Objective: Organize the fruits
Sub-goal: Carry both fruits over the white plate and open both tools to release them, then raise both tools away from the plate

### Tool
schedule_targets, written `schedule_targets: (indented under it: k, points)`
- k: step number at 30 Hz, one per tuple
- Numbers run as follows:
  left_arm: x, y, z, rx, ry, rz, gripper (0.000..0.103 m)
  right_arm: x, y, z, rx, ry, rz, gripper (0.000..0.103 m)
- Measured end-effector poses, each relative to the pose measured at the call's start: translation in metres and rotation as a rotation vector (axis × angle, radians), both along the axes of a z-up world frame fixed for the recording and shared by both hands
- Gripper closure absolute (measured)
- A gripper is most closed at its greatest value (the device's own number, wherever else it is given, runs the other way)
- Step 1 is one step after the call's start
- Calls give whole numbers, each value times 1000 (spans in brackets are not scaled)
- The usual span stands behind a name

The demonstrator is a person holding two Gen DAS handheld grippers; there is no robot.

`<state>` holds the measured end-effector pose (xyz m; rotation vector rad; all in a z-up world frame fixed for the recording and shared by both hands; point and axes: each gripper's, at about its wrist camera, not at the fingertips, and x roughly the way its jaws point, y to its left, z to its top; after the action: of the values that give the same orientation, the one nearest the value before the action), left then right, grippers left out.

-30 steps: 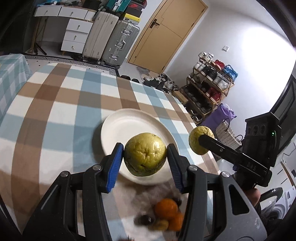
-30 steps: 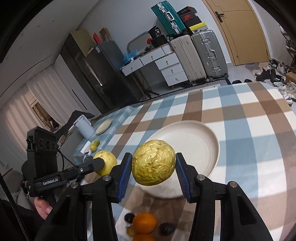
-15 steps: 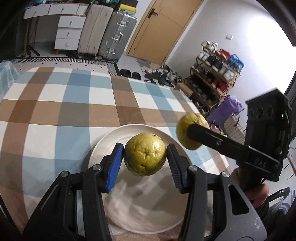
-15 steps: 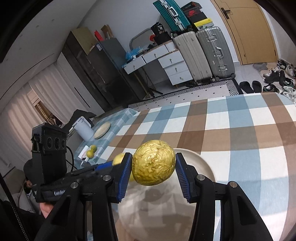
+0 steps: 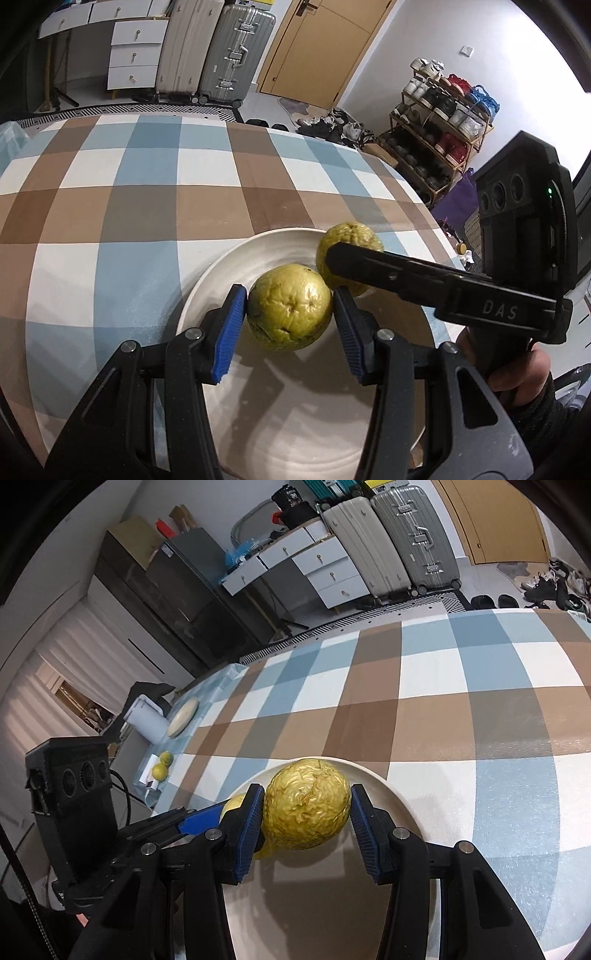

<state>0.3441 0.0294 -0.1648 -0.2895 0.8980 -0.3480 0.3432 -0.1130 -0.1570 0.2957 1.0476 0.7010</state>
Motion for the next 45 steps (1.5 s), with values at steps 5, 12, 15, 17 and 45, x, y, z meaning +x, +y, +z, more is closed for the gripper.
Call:
schedule_targets:
  k: [5,12,15,17,45]
  points:
    - [-2,1,5,11,-6,18,52,4,2,-4,-10,13,-23,52]
    - [-23,7,36,43,-84,58,22,-11,-13,22,23,-46,-41,38]
    - [-39,14,53,49,-105,84,21,-25,-25,39,43,-77,-72,29]
    - [-52,16,64,58,-118,99,20,-38,-33,52,52,-107,-94,14]
    - [-291,16,128,219,-326,176,1,-278,-52,147,-6,-530,-165,0]
